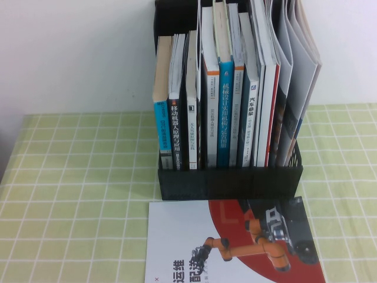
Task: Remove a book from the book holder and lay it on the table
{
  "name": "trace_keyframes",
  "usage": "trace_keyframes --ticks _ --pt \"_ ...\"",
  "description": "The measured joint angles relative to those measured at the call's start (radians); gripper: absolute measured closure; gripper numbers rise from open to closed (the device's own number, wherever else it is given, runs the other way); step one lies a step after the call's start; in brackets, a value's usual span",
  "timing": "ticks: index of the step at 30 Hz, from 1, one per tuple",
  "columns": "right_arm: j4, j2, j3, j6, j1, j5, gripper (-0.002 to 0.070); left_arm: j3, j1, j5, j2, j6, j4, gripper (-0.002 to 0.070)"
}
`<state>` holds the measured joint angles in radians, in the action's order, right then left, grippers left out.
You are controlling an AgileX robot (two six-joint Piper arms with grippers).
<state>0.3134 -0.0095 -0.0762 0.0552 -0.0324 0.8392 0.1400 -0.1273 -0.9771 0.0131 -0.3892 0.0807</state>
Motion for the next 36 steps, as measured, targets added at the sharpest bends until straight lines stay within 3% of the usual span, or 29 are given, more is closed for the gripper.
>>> trace_keyframes --ticks 2,6,15,20,23,28,31,34,36 --pt "-0.051 0.000 -0.097 -0.002 0.000 -0.014 0.0678 0.128 0.000 0.104 0.000 -0.009 -0.066 0.0678" --pt "-0.156 0.012 -0.318 -0.007 0.000 -0.112 0.0678 0.401 0.000 0.478 -0.001 -0.109 -0.156 0.0678" --pt "-0.257 0.320 -0.713 0.061 0.000 -0.469 0.0678 0.806 0.000 1.257 -0.299 -0.166 -0.171 0.0678" --pt "-0.259 0.460 -0.760 0.037 0.000 -0.640 0.0678 0.834 0.000 1.496 -0.455 -0.025 -0.199 0.0678" --pt "-0.259 0.506 -0.758 -0.055 0.000 -0.726 0.0678 0.834 0.000 1.549 -0.520 0.032 -0.200 0.0678" --pt "-0.253 0.531 -0.756 -0.067 0.000 -0.934 0.0678 0.834 0.000 1.581 -0.650 0.079 -0.069 0.0678" --pt "-0.237 0.554 -0.756 -0.045 0.000 -1.144 0.0678 0.834 0.000 1.581 -0.753 0.198 0.073 0.0678" --pt "-0.235 0.594 -0.754 -0.055 0.000 -1.311 0.0678 0.834 0.000 1.581 -0.871 0.439 0.312 0.0678" --pt "-0.210 0.622 -0.754 -0.055 0.000 -1.399 0.0678 0.834 -0.015 1.584 -0.962 0.678 0.531 0.0678"
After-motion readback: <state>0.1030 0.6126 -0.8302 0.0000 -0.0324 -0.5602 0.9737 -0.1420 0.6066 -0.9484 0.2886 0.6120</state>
